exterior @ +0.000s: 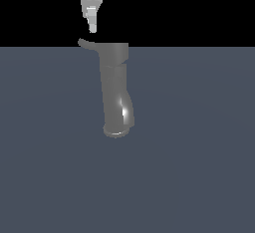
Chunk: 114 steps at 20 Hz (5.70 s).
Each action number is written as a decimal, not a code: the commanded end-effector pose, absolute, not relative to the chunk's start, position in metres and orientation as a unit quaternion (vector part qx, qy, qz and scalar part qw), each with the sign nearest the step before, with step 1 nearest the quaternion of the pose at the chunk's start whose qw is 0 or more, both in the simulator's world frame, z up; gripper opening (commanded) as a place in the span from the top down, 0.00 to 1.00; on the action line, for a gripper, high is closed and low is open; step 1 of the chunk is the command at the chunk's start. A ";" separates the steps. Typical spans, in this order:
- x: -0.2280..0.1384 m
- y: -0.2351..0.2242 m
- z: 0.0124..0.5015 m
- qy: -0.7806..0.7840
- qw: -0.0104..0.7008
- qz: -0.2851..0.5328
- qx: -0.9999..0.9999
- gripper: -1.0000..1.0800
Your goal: Turn on the faucet by rotating a designated handle.
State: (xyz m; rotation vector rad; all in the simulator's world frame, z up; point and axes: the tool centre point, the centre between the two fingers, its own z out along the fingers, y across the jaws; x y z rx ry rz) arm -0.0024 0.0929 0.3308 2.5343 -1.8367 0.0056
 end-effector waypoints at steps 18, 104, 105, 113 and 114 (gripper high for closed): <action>0.020 0.114 0.297 -0.645 0.000 0.000 0.764 1.00; -0.044 -0.002 0.297 -0.622 0.004 -0.007 0.783 1.00; -0.040 -0.004 0.297 -0.624 0.004 -0.006 0.782 1.00; -0.013 -0.023 0.297 -0.636 0.002 -0.003 0.772 1.00; -0.010 -0.026 0.297 -0.637 0.001 -0.002 0.771 1.00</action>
